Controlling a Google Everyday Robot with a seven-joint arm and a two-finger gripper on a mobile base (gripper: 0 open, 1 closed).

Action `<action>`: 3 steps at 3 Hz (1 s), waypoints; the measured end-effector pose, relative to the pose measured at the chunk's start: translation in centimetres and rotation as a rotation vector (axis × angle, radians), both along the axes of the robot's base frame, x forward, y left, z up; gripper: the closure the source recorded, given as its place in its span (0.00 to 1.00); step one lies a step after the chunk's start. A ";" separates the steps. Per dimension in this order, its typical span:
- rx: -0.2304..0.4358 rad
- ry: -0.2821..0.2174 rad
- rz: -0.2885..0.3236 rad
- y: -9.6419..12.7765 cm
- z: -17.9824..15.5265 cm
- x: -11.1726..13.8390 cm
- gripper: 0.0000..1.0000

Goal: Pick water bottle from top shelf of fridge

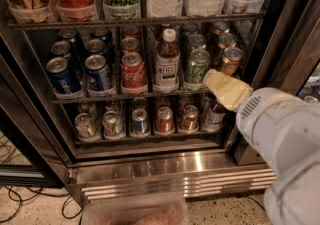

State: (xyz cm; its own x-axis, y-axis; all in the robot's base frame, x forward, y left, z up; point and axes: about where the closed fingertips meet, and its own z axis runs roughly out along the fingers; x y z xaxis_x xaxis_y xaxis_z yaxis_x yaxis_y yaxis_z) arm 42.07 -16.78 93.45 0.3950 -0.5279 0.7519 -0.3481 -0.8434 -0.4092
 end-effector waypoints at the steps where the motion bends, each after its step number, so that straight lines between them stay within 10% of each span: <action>1: -0.131 -0.097 0.163 2.1 -0.7 0.8 0.00; 3: -0.364 -0.302 0.518 8.4 3.0 2.9 0.00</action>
Offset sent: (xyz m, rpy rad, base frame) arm 0.0431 0.1028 0.0104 -0.4999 -0.4277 0.6312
